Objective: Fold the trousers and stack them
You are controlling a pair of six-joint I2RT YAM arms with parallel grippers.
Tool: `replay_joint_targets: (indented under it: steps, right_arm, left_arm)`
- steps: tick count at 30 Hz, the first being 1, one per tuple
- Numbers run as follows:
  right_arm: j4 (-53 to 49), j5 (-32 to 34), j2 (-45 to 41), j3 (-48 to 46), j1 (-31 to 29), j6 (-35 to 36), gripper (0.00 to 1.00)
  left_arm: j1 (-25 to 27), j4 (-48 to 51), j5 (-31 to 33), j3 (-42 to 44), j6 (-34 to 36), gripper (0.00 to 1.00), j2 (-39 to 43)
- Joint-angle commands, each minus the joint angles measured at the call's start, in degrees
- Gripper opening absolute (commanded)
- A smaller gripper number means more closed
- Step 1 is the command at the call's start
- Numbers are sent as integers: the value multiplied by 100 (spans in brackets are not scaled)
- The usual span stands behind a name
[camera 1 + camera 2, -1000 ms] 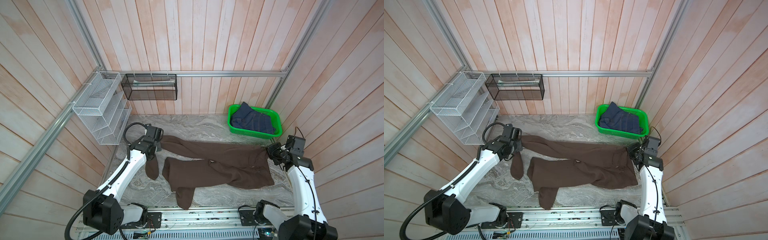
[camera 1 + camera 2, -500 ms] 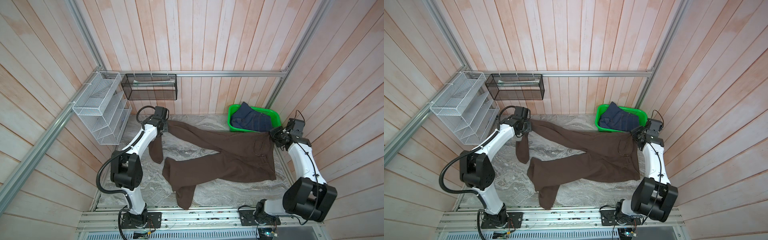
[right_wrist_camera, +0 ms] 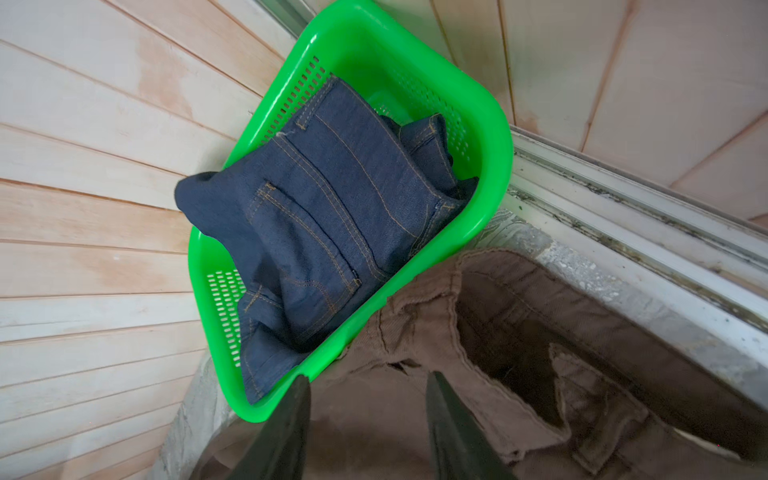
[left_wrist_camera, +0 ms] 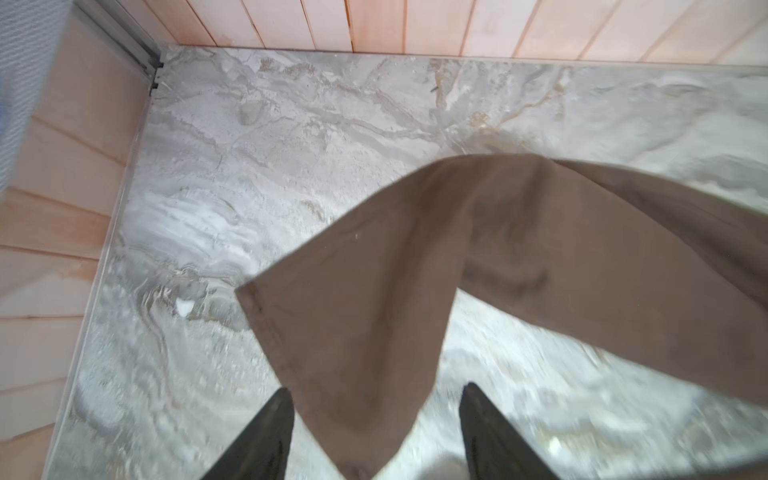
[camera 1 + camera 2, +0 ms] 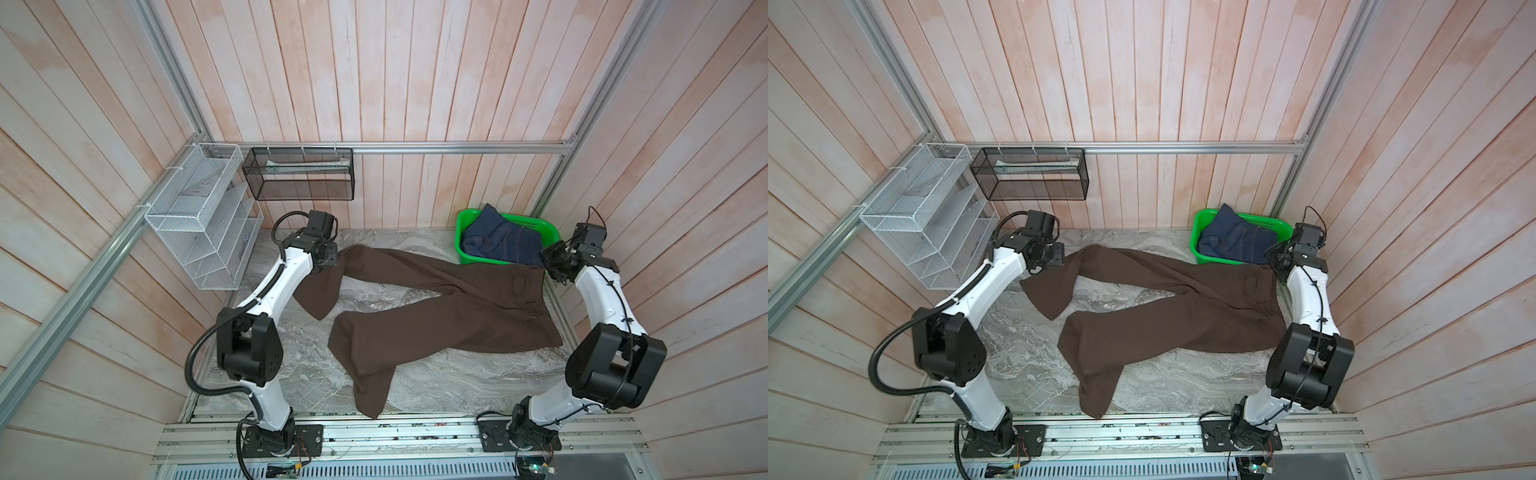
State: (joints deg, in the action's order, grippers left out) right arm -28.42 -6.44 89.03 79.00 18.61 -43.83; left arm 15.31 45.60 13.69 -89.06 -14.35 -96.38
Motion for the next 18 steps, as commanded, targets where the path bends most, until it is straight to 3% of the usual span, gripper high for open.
replay_joint_targets:
  steps: [1, 8, 13, 18]
  right_arm:
    - [-589, 208, -788, -96, -70, 332, 50]
    - [-809, 133, -2082, -1557, -741, 252, 51]
    - [-737, 229, -2597, -2385, -1492, -31, 49]
    - [-446, 275, -2687, -3110, -2151, -364, 48]
  left_arm:
    - [299, 207, -314, 1015, -396, 69, 687]
    - [853, 189, -825, 3250, -1624, 66, 1799]
    - [1282, 57, -1204, 4097, -2426, 62, 2378]
    - [1841, -363, -1362, 4843, -3169, 64, 2424]
